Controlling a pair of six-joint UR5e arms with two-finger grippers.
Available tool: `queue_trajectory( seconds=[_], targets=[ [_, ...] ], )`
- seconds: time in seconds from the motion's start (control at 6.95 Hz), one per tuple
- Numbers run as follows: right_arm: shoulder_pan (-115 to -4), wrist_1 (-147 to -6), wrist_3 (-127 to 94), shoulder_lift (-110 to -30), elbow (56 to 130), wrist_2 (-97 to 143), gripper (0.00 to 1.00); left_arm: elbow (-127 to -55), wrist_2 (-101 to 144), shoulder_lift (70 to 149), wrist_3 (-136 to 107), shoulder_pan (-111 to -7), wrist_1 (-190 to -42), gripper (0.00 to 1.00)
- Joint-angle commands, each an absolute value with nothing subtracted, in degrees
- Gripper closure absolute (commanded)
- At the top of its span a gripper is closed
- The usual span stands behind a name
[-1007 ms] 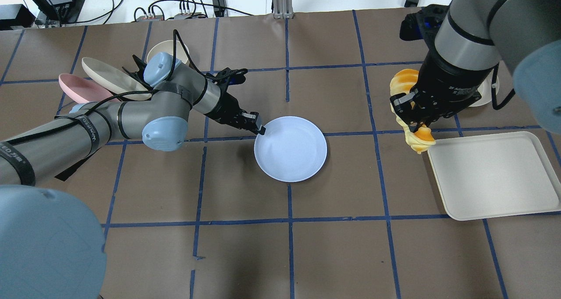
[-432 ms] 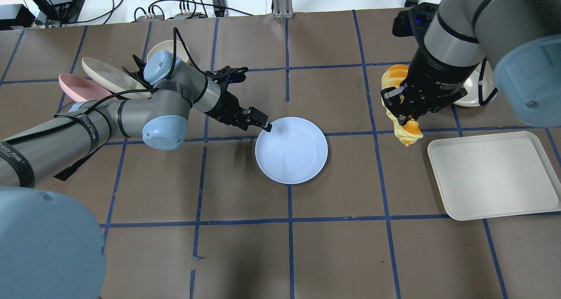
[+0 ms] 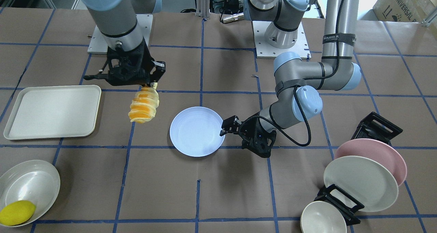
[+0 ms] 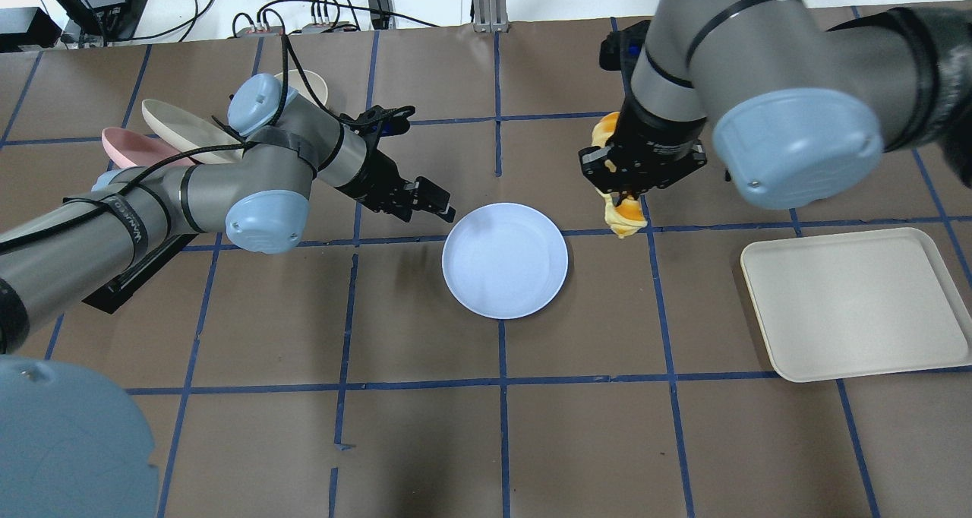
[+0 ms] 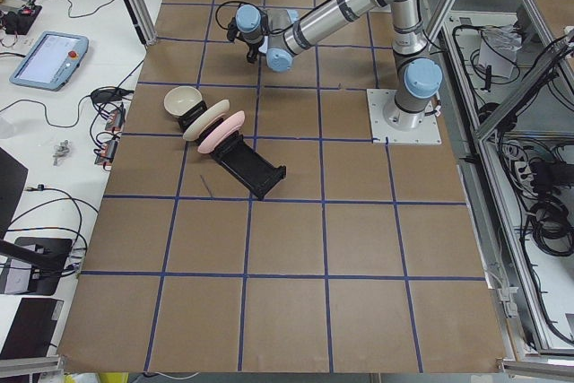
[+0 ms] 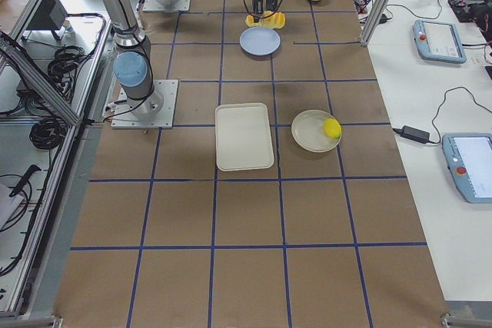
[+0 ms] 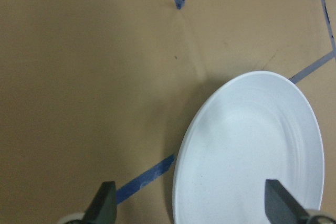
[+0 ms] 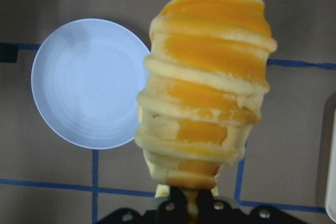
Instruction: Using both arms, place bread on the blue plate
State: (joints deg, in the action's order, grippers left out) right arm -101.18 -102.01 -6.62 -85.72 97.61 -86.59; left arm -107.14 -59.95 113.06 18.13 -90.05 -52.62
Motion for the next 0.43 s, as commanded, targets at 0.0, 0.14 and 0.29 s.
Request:
queue_trajectory(
  seconds=[0.0,0.14,0.29],
  targets=[
    [-108.00,-107.40,-11.16,-79.91,97.73,-87.01,0.96,-106.88,-60.38,111.71,18.02,-89.56,-55.11,0.00],
    [-108.89,-107.49,-11.16,-79.02,98.17,-86.32,0.96,-106.88,-60.38,111.71,18.02,-89.56,-55.11,0.00],
    [-109.24,-108.62,-11.16,-77.71,99.30,-86.22,0.96,-106.88,-60.38,111.71,17.93,-89.56,-55.19,0.00]
  ],
)
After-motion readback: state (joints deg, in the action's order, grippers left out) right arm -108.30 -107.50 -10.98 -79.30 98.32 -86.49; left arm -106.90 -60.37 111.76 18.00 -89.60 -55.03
